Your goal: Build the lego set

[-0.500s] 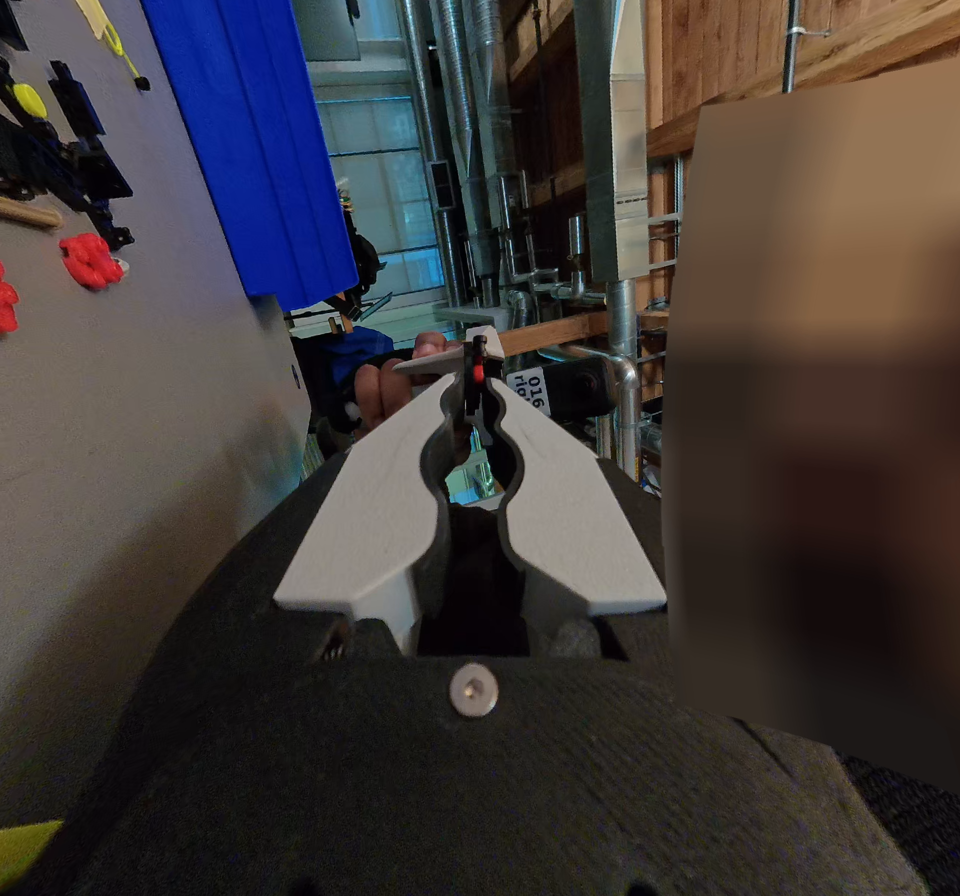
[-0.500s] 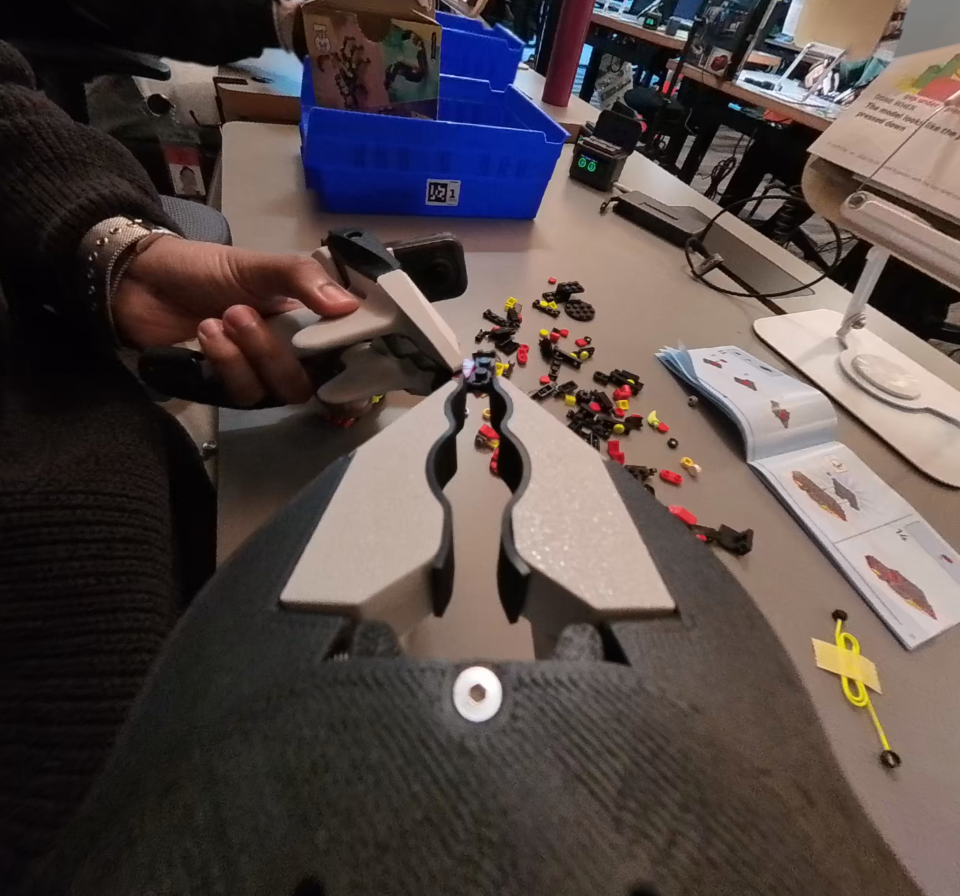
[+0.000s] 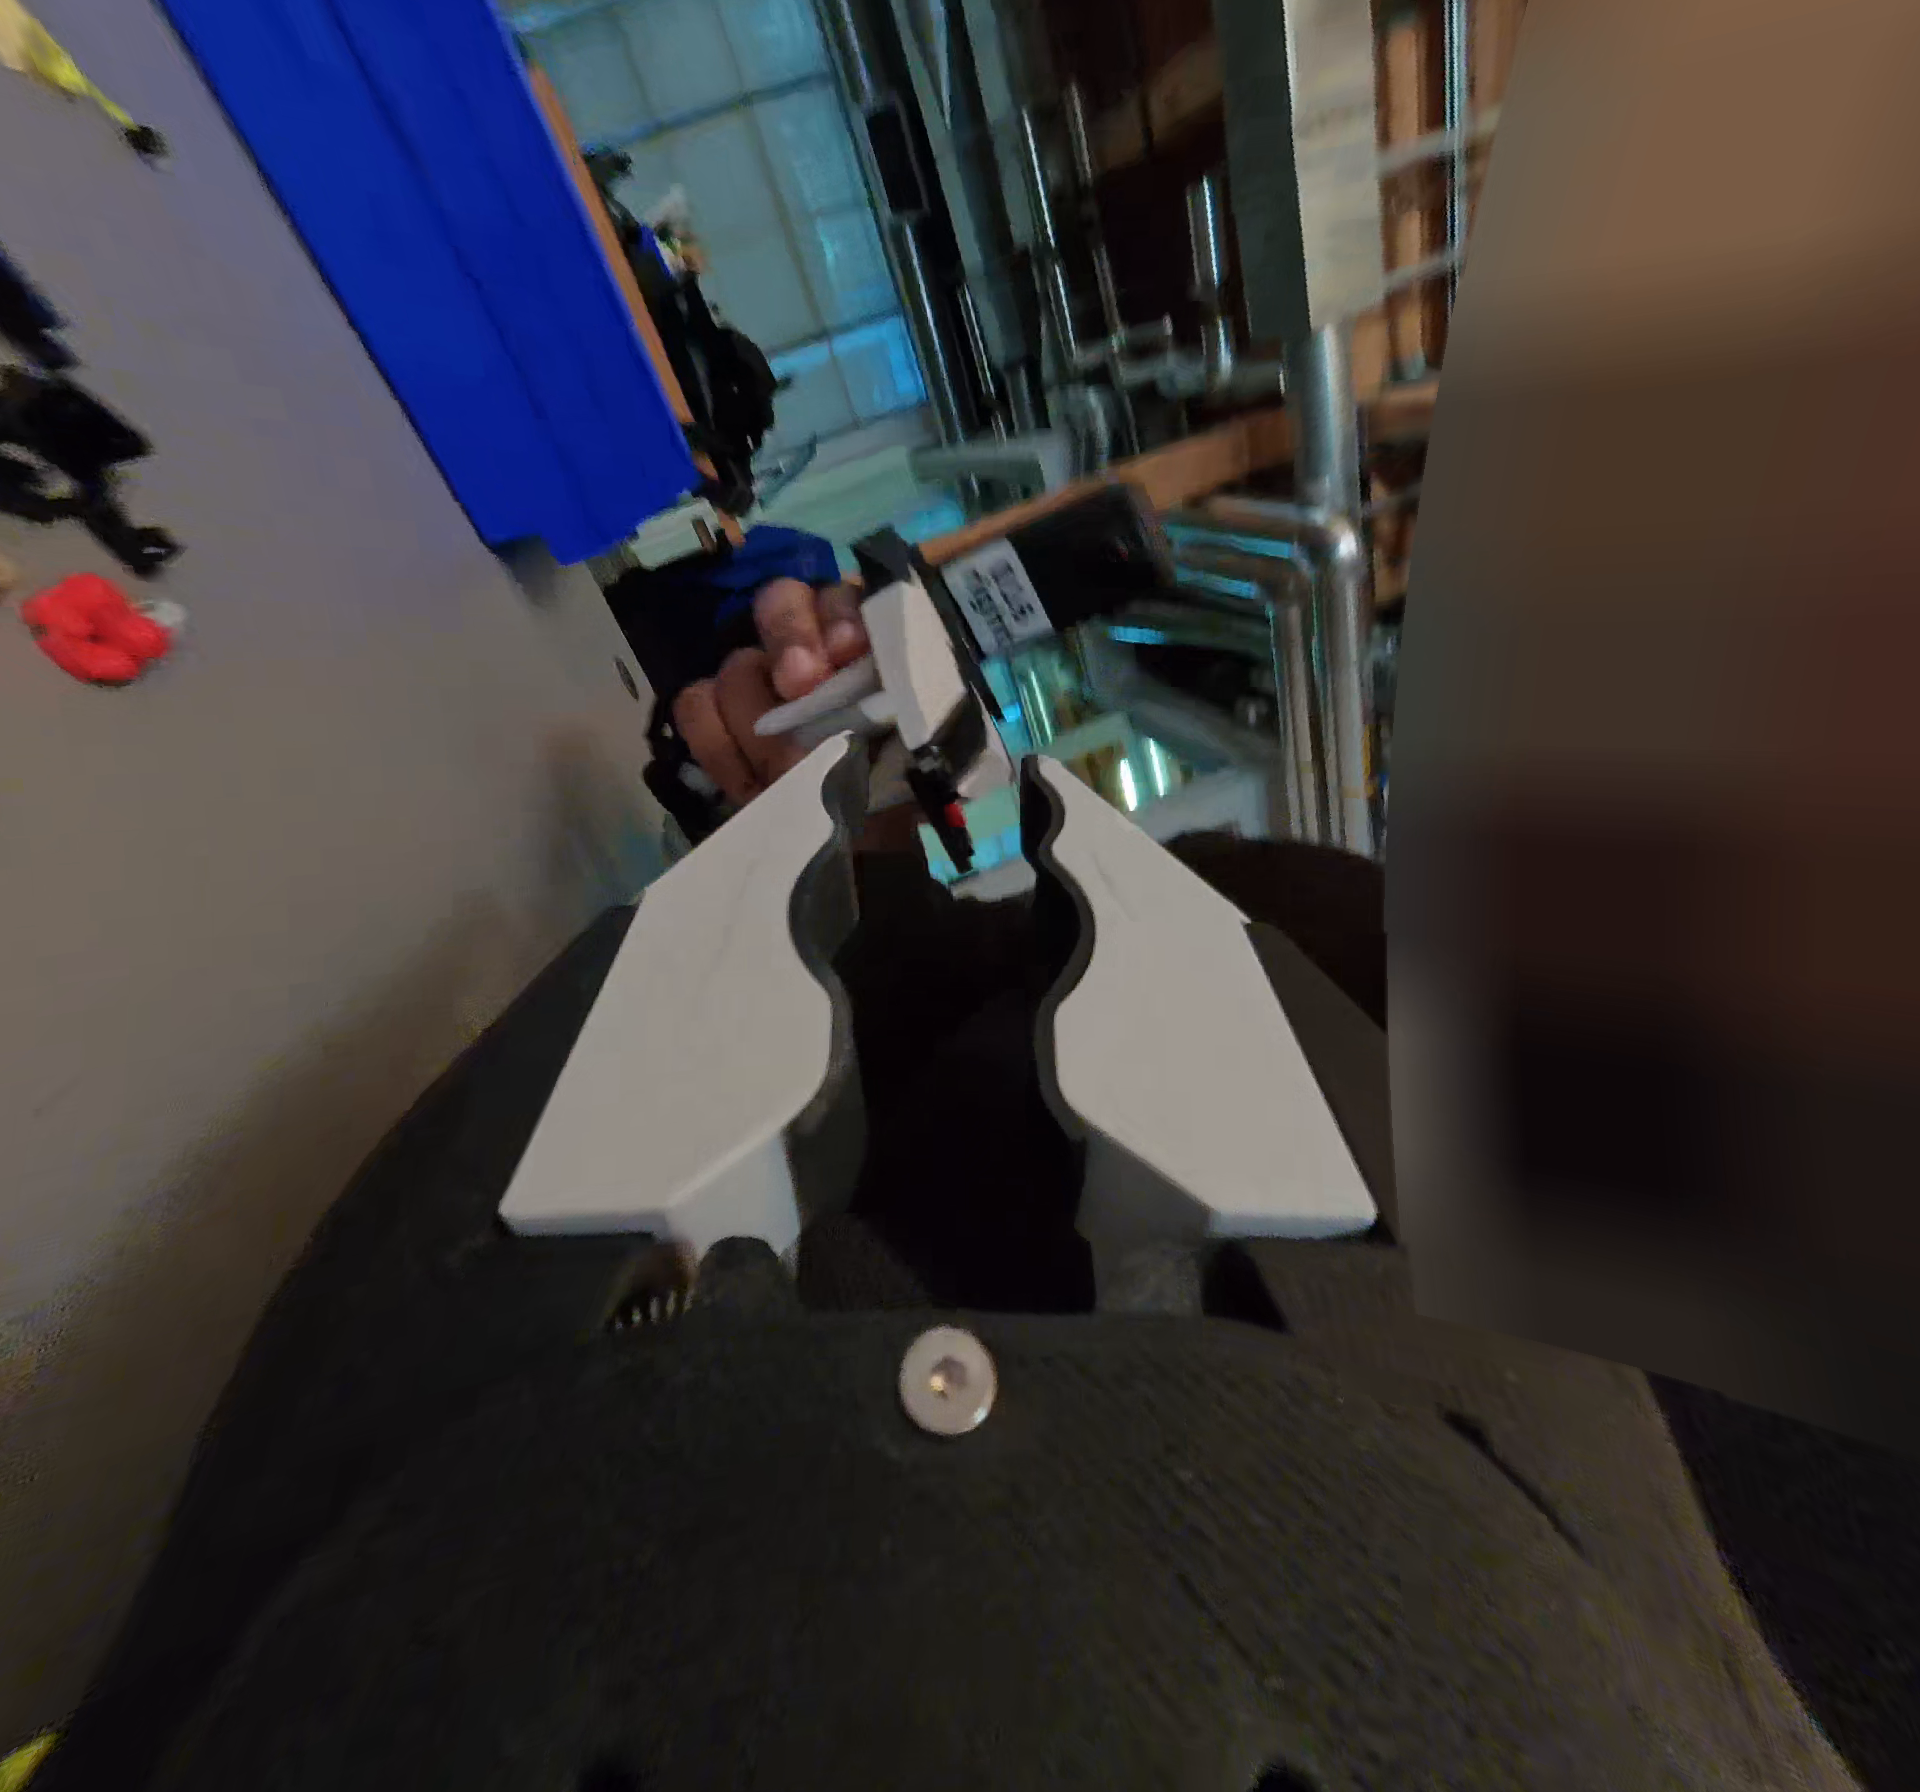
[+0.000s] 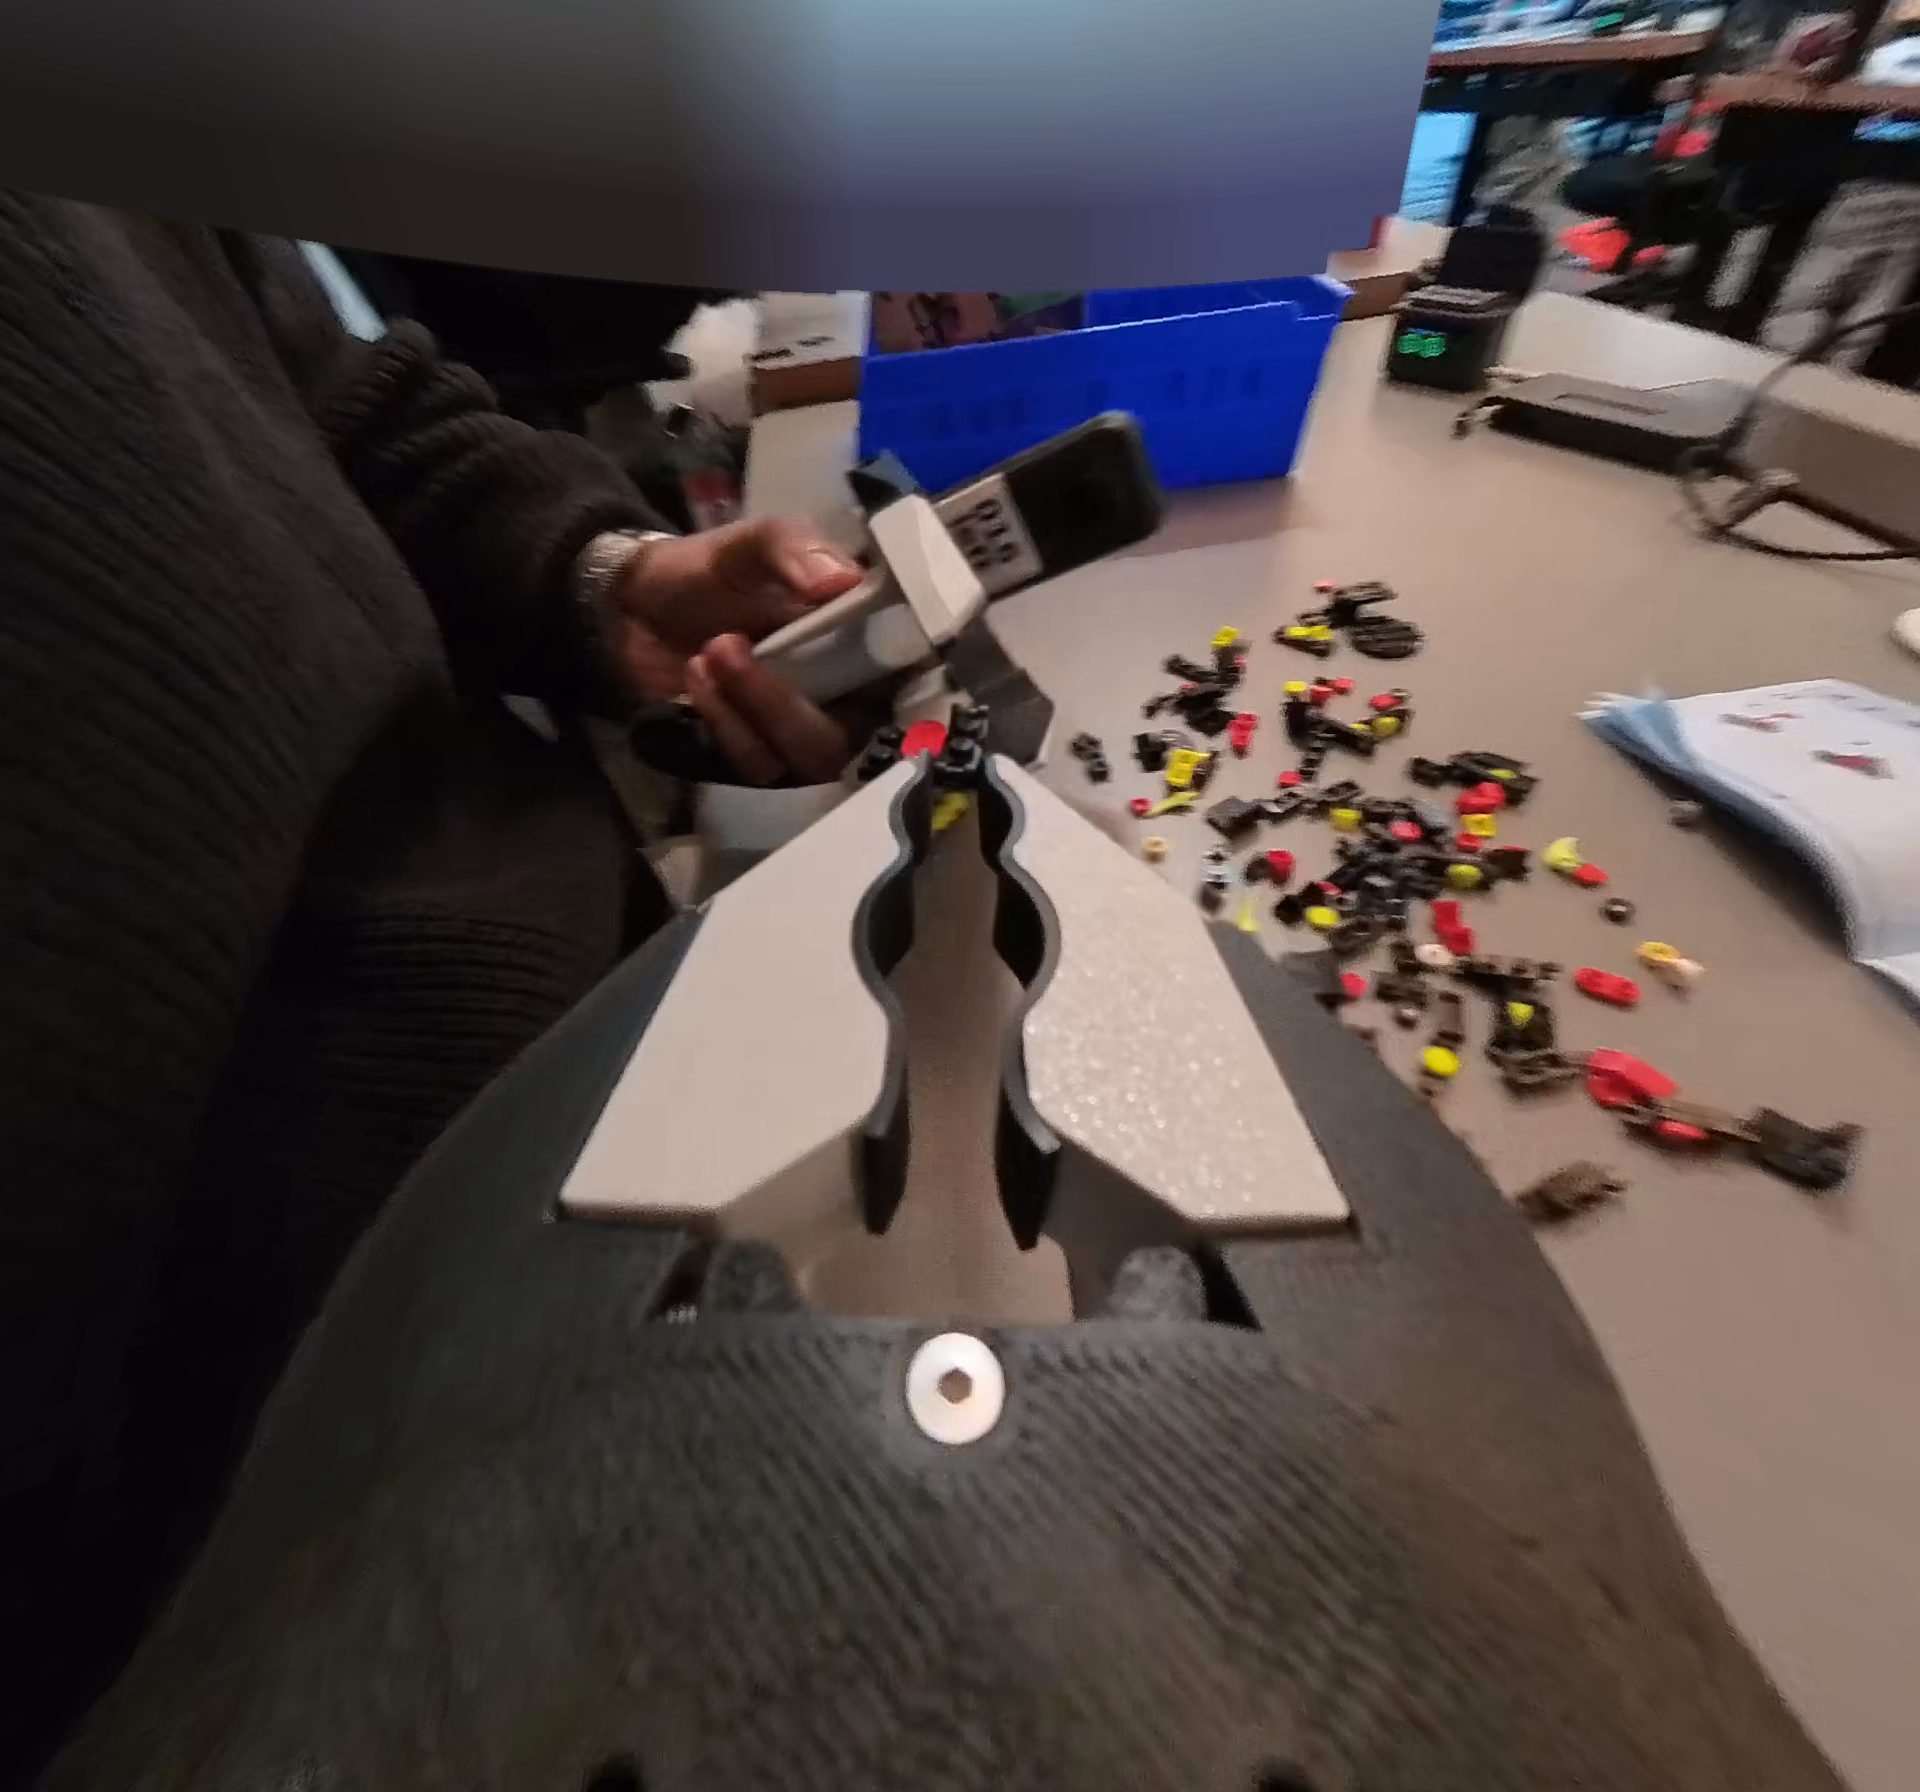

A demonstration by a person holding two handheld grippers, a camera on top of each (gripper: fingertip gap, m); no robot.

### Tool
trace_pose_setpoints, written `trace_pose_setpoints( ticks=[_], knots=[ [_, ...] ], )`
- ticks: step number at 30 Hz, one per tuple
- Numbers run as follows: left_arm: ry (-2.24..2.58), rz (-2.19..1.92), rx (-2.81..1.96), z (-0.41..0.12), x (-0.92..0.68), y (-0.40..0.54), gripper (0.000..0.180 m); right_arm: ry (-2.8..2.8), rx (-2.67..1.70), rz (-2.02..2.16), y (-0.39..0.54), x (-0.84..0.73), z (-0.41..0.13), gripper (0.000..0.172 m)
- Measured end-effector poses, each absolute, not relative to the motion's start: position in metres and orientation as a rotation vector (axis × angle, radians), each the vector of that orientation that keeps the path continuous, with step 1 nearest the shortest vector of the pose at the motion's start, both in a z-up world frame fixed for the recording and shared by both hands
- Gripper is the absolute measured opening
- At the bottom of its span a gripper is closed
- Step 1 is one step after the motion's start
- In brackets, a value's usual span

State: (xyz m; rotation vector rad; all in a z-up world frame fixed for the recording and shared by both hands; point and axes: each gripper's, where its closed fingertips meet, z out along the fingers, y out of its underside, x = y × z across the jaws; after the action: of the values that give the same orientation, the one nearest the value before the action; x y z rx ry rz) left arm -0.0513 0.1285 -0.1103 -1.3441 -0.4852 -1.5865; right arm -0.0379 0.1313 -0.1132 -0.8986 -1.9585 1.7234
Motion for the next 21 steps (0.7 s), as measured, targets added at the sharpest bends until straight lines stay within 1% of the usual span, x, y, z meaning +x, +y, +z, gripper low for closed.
trace_pose_setpoints(
  ticks=[1, 4, 9, 11, 16, 21],
  knots=[
    [-0.421, -1.602, -1.370, -0.107, -0.044, 0.126, 0.027, -1.976, -0.899, 1.778, 0.130, -0.034, -0.113, 0.007],
    [-0.272, -1.587, -1.438, -0.101, -0.025, 0.122, 0.026, -2.005, -0.881, 1.900, 0.125, -0.023, -0.108, 0.006],
    [-0.123, -1.538, -1.474, -0.094, -0.012, 0.115, 0.019, -2.029, -0.838, 2.003, 0.121, -0.011, -0.101, 0.006],
    [-0.080, -1.513, -1.484, -0.093, -0.010, 0.113, 0.014, -2.038, -0.826, 2.036, 0.119, -0.008, -0.100, 0.006],
    [-0.004, -1.445, -1.542, -0.096, -0.005, 0.111, 0.014, -2.024, -0.805, 2.097, 0.118, -0.003, -0.094, 0.006],
    [0.025, -1.436, -1.521, -0.092, -0.004, 0.108, 0.009, -2.031, -0.795, 2.118, 0.116, -0.001, -0.093, 0.006]
  ],
)
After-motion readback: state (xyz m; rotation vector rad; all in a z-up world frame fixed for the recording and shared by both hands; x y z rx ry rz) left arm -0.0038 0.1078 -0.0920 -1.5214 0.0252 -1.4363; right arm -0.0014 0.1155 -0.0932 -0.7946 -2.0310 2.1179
